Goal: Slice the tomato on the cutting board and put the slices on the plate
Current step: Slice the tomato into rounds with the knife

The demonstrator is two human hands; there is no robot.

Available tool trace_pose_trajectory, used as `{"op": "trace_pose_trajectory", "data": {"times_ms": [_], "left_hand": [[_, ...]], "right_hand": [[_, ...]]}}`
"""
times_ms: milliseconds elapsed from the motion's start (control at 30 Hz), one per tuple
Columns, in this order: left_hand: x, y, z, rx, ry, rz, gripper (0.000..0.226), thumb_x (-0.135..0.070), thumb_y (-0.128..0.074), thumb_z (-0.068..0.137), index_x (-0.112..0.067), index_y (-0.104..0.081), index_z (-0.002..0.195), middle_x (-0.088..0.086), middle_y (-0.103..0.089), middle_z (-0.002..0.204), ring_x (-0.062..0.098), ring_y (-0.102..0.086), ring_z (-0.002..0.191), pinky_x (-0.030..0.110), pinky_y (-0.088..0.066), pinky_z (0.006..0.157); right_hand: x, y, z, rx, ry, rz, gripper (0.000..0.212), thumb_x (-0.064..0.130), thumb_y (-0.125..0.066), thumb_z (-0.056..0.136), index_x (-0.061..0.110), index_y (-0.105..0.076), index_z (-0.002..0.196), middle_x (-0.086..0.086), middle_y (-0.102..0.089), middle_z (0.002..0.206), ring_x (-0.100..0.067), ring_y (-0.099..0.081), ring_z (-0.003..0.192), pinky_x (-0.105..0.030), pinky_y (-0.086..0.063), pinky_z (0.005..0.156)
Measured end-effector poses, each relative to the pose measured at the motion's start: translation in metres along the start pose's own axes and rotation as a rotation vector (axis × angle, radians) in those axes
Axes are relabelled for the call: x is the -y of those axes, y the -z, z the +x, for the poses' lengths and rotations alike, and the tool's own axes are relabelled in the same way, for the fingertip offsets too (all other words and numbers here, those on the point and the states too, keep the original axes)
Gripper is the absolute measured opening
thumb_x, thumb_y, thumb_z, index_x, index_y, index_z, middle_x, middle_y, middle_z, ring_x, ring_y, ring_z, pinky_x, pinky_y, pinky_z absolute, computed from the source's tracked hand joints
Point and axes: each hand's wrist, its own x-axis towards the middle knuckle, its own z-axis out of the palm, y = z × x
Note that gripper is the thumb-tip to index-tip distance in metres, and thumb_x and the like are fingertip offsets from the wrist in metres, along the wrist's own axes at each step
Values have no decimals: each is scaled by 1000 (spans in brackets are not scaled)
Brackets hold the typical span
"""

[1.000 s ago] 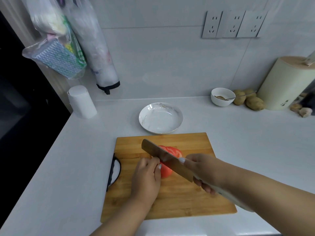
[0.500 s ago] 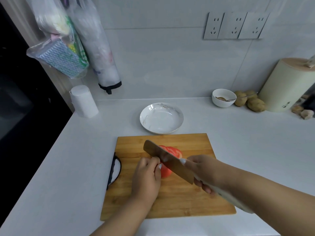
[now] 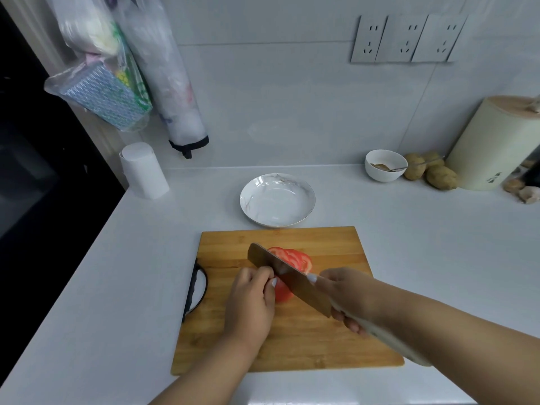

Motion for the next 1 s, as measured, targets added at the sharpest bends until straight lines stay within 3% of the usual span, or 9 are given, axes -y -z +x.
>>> {"op": "trace_pose_trajectory", "data": {"times_ms": [233,333,433,567,800,1000], "left_hand": [[1,0,0,7,7,2,9,-29,-50,93,-29,-56,100,-9,-48,94,5,-50,80,19,-48,62],[1,0,0,11,5,6,9,-31,-49,94,-31,-56,101,-10,-48,95,4,-49,80,19,-49,62],[0,1,0,10,1,9,9,-31,-49,94,-31,-55,100,-10,-48,95,3,-49,80,20,-50,63],[1,1,0,-2,-2,11,9,-29,-51,93,-31,-56,100,-10,-49,96,3,-49,81,19,-50,63],[1,0,-2,-17,-6,-1,8,-25,-55,91,-29,-57,98,-7,-51,95,6,-51,79,22,-50,61],[-5,0,-8,-7,-75,15,9,-21,-58,89,-28,-58,95,-8,-50,93,7,-50,79,18,-46,59]], "right_hand": [[13,-6,19,46,3,12,44,60,-34,96,22,-56,94,-5,-56,65,-15,-46,42,-24,-44,48],[8,-4,18,49,10,25,44,58,-34,97,20,-55,92,-3,-55,61,-14,-46,40,-22,-43,46],[-3,1,10,63,-17,31,44,56,-34,98,20,-58,102,-2,-54,59,-12,-44,40,-20,-41,44],[-8,-4,13,65,-28,61,41,57,-34,97,24,-58,98,-1,-53,57,-13,-44,38,-21,-41,43],[1,-27,33,4,51,45,44,53,-33,99,16,-51,84,-3,-52,62,-13,-42,40,-20,-37,42],[-8,-27,36,28,90,93,43,54,-33,98,17,-54,92,-3,-53,61,-13,-44,40,-22,-39,43]]}}
